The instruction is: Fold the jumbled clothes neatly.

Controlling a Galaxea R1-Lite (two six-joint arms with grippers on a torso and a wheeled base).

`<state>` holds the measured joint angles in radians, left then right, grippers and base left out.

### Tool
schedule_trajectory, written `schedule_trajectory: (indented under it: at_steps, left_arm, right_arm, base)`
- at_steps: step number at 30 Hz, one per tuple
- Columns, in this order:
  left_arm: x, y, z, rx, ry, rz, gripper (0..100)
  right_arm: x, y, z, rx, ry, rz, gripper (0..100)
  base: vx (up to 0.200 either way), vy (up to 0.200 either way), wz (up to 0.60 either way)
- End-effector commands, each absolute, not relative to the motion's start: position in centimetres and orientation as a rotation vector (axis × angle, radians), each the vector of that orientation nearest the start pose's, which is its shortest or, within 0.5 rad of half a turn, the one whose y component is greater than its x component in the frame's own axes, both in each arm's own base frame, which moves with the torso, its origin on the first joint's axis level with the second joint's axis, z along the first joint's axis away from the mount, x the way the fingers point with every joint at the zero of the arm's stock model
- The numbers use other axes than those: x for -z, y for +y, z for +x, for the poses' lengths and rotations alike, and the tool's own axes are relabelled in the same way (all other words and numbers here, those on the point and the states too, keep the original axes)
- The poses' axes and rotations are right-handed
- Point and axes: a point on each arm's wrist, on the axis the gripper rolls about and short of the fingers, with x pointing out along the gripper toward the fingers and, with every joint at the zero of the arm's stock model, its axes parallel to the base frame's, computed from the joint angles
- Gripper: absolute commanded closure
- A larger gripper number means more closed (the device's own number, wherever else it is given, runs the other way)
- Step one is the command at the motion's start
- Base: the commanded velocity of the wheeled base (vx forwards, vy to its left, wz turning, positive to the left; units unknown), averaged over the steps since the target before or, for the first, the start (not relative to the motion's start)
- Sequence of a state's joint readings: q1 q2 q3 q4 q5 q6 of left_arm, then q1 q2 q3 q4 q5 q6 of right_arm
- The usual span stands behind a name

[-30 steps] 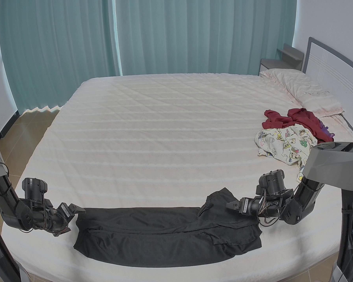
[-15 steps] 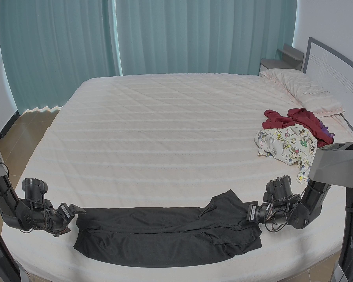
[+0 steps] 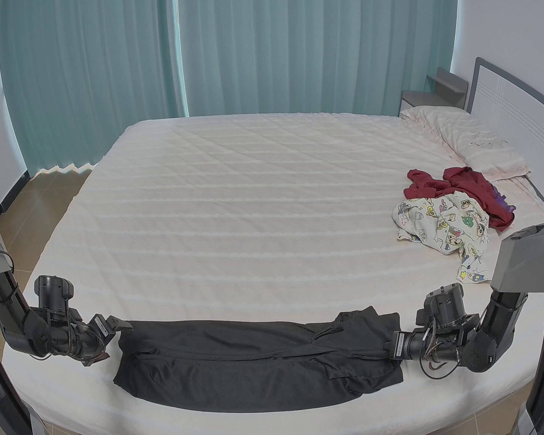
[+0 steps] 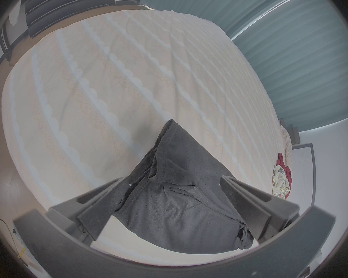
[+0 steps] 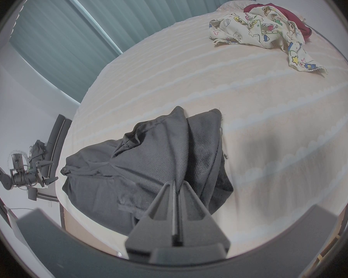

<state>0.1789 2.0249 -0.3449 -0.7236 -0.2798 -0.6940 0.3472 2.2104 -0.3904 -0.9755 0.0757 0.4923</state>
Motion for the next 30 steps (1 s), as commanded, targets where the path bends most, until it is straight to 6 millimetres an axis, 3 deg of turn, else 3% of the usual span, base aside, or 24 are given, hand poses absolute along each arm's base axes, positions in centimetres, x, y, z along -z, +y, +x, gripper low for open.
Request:
schedule_trajectory:
  at_steps: [1, 6, 7, 15, 20, 30]
  left_arm:
    - [-0.4, 3.8, 24.3, -0.236, 0.938, -0.859, 0]
    - [-0.4, 3.8, 24.3, -0.237, 0.939, -0.859, 0]
    - [-0.4, 3.8, 24.3, -0.237, 0.939, -0.859, 0]
    - [-0.7, 3.8, 25.7, -0.223, 0.906, -0.846, 0]
    - [0.7, 4.1, 27.4, -0.297, 0.903, -0.728, 0]
    - [2.5, 1.8, 26.5, -0.306, 0.994, -0.556, 0]
  right_arm:
    - [2.7, 9.7, 24.8, -0.189, 0.944, 0.326, 100]
    - [3.4, 9.5, 23.9, -0.192, 0.951, 0.316, 100]
    - [3.4, 9.5, 23.7, -0.193, 0.952, 0.317, 0]
    - [1.8, 9.1, 24.1, -0.190, 0.877, 0.345, 0]
    - [1.5, 8.5, 24.1, -0.118, 0.848, 0.376, 0]
    - [1.5, 8.4, 23.8, -0.021, 0.842, 0.529, 0]
  base:
    - [0.000, 0.000, 0.00]
    - [0.000, 0.000, 0.00]
    - [0.000, 0.000, 0.00]
    - [0.000, 0.000, 0.00]
    - [0.000, 0.000, 0.00]
    - [0.000, 0.000, 0.00]
